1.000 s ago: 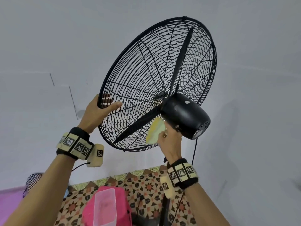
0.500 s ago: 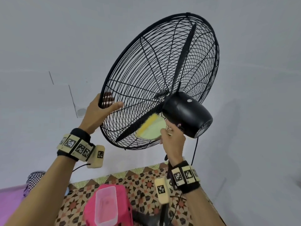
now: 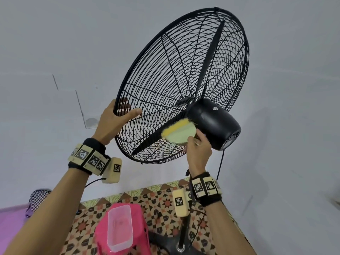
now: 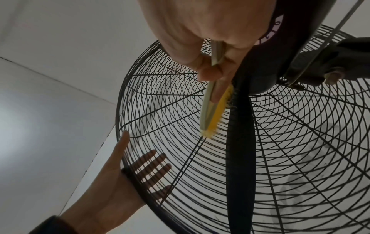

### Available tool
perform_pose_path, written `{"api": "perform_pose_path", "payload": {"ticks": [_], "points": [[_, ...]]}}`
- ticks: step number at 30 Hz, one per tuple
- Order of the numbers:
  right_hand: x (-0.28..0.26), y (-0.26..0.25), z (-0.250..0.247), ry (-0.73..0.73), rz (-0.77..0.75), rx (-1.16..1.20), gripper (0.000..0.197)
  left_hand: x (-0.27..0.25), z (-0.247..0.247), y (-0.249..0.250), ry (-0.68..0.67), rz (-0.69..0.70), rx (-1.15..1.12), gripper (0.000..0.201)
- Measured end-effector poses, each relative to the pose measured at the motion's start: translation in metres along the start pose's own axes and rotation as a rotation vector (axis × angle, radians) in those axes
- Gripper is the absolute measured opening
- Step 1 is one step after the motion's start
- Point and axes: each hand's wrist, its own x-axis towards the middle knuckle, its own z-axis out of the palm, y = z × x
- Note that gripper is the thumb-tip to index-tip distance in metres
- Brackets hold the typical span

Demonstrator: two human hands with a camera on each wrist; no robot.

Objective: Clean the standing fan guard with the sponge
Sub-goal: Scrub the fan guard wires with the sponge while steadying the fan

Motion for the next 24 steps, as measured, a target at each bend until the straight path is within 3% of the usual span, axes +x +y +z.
{"api": "perform_pose_path", "payload": {"ticks": [6, 11, 18, 24], "points": [[-0.011, -0.002, 0.001, -0.159, 0.03, -0.033, 0.044, -0.001, -0.003, -0.003, -0.008, 0.002, -0.02, 0.086], [-0.006, -0.001, -0.001, -0.006, 0.018, 0.027, 0.044, -0.003, -0.008, -0.007, -0.097, 0.028, -0.005, 0.093], [-0.067, 0.006, 0.034, -0.151, -0.035, -0.038, 0.049, -0.002, -0.014, -0.021, -0.128, 0.02, 0.019, 0.099], [-0.056, -0.011, 0.024, 0.043, 0.029, 0.043, 0.046, -0.004, -0.011, -0.024, -0.148, 0.047, 0.014, 0.092]]}}
